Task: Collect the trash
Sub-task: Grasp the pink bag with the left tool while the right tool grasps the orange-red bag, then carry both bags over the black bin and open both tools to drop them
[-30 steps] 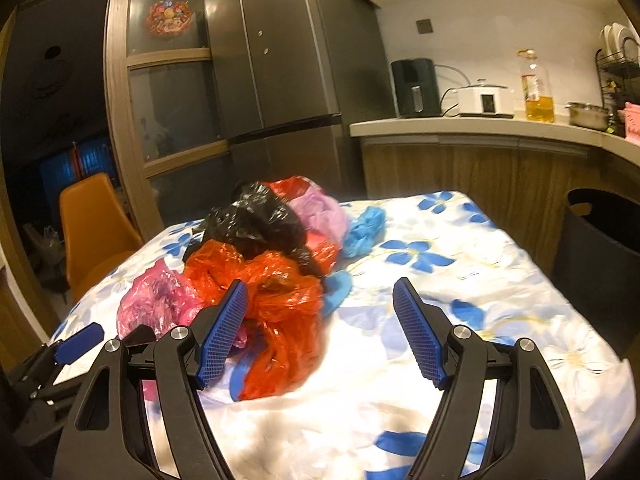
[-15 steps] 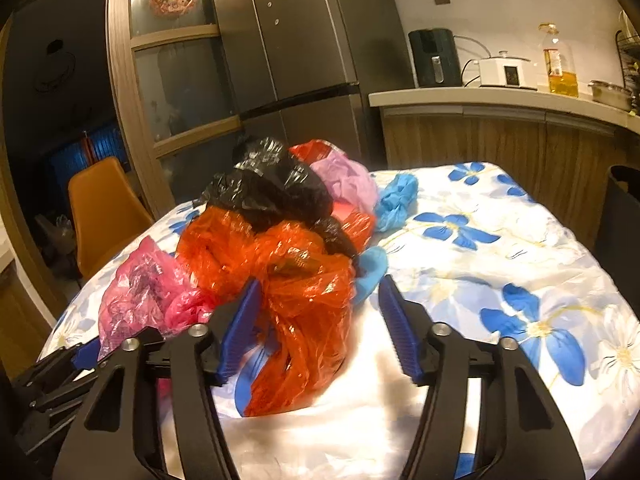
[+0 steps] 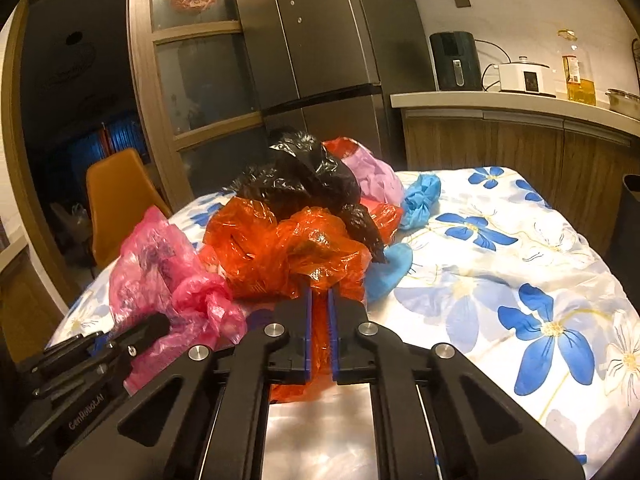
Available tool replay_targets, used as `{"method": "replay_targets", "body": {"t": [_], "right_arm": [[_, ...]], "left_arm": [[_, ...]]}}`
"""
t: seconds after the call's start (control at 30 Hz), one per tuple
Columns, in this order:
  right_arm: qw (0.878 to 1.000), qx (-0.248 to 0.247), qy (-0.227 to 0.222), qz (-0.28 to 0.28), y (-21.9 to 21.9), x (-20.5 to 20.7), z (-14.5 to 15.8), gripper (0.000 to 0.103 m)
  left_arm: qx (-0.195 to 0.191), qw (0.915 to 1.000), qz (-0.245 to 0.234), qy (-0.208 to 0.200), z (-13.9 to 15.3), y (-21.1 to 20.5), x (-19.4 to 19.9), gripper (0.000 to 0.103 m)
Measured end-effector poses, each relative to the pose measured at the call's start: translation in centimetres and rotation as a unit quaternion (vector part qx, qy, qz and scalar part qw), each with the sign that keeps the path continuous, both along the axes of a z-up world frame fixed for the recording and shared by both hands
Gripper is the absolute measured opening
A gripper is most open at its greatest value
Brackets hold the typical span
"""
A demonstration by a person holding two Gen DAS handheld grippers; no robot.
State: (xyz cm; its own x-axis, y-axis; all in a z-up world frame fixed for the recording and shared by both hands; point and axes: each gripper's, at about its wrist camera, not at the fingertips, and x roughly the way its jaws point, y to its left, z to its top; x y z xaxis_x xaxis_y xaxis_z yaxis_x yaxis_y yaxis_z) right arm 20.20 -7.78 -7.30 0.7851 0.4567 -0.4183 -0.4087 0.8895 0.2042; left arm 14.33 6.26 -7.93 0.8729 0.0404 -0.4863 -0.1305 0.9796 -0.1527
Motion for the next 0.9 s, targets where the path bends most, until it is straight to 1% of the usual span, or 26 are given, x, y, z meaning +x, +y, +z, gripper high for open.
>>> {"method": "replay_targets", "body": {"t": [0.13,0.27,0.4,0.57,0.8,0.9], "right_arm": [[1.000,0.015,-0.021,0.004,-0.8,-1.8,1.7,0.007],[0.999,0.030,-0.038,0.005,-2.2,-3.7,3.4,0.007],[0.998,0.041,-0.041,0.006,-3.7,-4.9,4.2,0.007],[0.998,0.042,-0.044,-0.009,-5.4,-6.2,4.2,0.007],[0.996,0.051,-0.063,-0.040,-8.1,-7.9,5.2,0.007],[0.994,0.055,-0.074,-0.058,-9.3,-8.6,5.8,0.007]], "left_arm": [[0.004,0.9995,0.007,-0.031,2.1,0.1,-1.5,0.009],[0.008,0.9987,0.009,-0.049,3.5,-0.1,-2.4,0.009],[0.010,0.9984,0.008,-0.055,4.3,-0.5,-3.2,0.009],[0.011,0.9981,0.000,-0.061,4.9,-1.2,-3.7,0.009],[0.019,0.9975,-0.018,-0.066,5.6,-3.0,-4.0,0.009],[0.027,0.9967,-0.032,-0.070,6.1,-4.5,-3.6,0.009]]}}
